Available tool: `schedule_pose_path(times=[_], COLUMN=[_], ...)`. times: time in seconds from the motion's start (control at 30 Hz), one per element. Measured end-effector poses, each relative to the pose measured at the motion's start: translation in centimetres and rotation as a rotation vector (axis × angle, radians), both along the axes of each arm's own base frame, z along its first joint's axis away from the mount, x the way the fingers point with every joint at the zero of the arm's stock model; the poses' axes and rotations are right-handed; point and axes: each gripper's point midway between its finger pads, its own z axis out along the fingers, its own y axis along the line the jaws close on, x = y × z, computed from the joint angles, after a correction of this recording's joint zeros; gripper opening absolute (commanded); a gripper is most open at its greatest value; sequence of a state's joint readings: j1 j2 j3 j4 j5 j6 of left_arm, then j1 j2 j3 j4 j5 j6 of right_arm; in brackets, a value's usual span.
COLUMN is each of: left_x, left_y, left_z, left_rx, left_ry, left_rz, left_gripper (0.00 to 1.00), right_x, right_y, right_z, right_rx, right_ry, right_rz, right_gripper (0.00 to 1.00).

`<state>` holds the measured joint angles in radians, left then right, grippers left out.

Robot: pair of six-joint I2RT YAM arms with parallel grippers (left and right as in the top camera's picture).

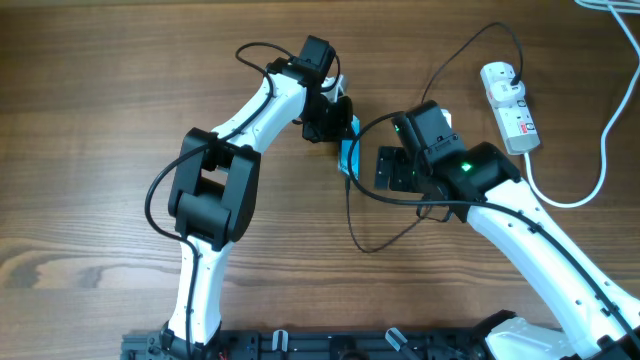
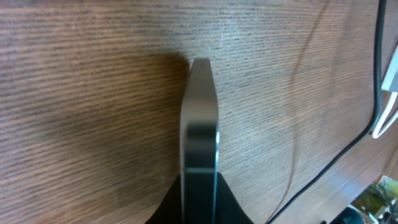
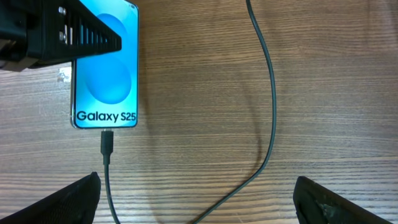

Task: Plug charger to phone and switch on socket
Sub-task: 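Lower the phone flat onto the table with the left gripper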

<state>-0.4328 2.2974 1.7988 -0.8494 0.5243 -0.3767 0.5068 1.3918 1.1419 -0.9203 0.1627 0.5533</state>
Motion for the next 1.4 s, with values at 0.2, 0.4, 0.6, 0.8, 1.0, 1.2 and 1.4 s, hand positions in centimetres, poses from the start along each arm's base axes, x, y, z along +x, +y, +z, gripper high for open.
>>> schedule_pose_path(times=[0.2, 0.4, 0.6, 0.8, 1.0, 1.2, 1.4], left_x=[0.1, 0.6, 0.7, 0.5, 0.4, 0.3, 0.1], left_y=[-0.4, -0.9, -0.9, -0.5, -0.3, 0.0, 0.6], left_z=[-0.5, -0.9, -0.9, -1.4, -1.5, -1.7, -2.1], left_rx=[0.000, 0.002, 0.002, 0.033, 0.045, 0.064, 0.104], left_ry=[-0.022, -0.061, -0.064, -0.054, -0.053, -0.048, -0.041], left_rz=[-0.004, -0.004, 0.006, 0.016, 0.018, 0.021, 0.031], left_gripper=[0.04, 0.05, 0.16, 0.18, 0.20, 0.27, 0.32], right_x=[0.0, -0.1, -0.1, -0.1, -0.1, -0.1, -0.1], right_y=[0.0, -0.1, -0.1, -0.1, -0.1, -0.1, -0.1], right_z=[0.0, 0.0, -0.1, -0.1, -0.1, -0.1, -0.1], right_rx=[0.000, -0.002, -0.004, -0.004, -0.003, -0.003, -0.004], right_ry=[0.000, 0.004, 0.006, 0.006, 0.007, 0.006, 0.007], right_rz=[0.000, 0.000, 0.000, 0.000, 0.000, 0.000, 0.000], right_gripper=[1.00, 1.00, 1.00, 1.00, 1.00, 1.00, 1.00])
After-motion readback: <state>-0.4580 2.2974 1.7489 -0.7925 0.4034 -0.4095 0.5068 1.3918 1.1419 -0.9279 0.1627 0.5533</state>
